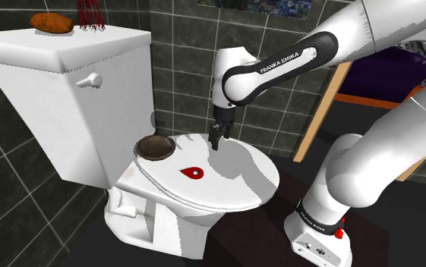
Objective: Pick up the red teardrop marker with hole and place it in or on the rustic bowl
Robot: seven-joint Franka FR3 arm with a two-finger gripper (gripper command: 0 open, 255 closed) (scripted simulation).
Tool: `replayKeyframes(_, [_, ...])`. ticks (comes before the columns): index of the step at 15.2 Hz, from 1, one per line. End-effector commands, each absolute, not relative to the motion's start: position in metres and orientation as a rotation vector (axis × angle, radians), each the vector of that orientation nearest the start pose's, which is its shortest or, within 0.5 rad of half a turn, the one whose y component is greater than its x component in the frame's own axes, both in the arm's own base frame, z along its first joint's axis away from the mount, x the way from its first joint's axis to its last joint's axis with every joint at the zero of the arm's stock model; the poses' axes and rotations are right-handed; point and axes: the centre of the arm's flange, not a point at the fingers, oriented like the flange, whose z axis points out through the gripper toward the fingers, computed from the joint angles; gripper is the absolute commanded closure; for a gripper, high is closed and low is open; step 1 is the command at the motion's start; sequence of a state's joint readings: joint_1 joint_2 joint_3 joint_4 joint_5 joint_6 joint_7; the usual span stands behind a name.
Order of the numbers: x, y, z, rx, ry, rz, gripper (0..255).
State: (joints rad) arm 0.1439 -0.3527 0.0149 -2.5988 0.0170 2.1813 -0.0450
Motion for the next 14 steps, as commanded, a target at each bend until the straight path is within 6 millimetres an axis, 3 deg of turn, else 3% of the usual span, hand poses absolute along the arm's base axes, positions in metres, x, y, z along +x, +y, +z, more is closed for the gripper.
replayKeyframes(1, [0.407, 0.075, 0.347, -3.117, -0.355, 0.083, 0])
replayKeyframes(11, [0.462, 0.130, 0.245, -3.089, -0.612, 0.015, 0])
replayKeyframes(14, [0.462, 0.130, 0.230, -3.089, -0.612, 0.015, 0])
